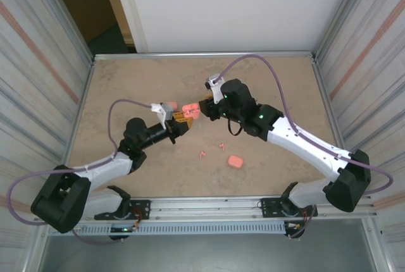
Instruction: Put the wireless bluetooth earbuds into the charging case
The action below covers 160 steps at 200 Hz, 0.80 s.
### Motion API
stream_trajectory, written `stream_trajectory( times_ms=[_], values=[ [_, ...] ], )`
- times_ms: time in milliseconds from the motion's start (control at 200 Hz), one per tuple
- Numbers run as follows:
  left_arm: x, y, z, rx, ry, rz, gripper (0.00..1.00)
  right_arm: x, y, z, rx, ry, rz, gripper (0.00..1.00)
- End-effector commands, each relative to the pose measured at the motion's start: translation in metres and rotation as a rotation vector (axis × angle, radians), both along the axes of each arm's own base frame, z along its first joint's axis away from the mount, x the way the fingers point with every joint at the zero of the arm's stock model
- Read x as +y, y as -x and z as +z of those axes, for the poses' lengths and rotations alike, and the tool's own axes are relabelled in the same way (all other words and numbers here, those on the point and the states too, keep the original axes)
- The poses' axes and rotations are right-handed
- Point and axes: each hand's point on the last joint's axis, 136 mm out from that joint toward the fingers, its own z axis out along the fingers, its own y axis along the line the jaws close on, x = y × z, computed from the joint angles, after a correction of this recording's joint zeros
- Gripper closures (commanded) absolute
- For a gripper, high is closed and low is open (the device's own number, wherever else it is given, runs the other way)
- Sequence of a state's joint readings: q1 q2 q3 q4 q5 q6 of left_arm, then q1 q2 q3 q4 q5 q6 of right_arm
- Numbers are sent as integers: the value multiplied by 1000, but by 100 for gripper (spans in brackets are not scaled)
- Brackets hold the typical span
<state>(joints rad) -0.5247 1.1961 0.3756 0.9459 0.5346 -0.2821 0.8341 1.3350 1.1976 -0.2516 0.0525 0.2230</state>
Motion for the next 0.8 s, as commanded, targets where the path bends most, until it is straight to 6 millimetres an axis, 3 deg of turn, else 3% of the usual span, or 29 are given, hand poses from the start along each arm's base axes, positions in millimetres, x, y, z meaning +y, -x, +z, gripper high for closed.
stream_trajectory(
  times_ms=[0, 797],
  values=[
    [-7, 1, 24, -56, 46, -31, 100, 7, 5, 23, -84, -51, 34, 75],
    [-9, 0, 24, -60, 47, -34, 100, 21, -2, -8, -60, 42, 32, 75]
  ],
)
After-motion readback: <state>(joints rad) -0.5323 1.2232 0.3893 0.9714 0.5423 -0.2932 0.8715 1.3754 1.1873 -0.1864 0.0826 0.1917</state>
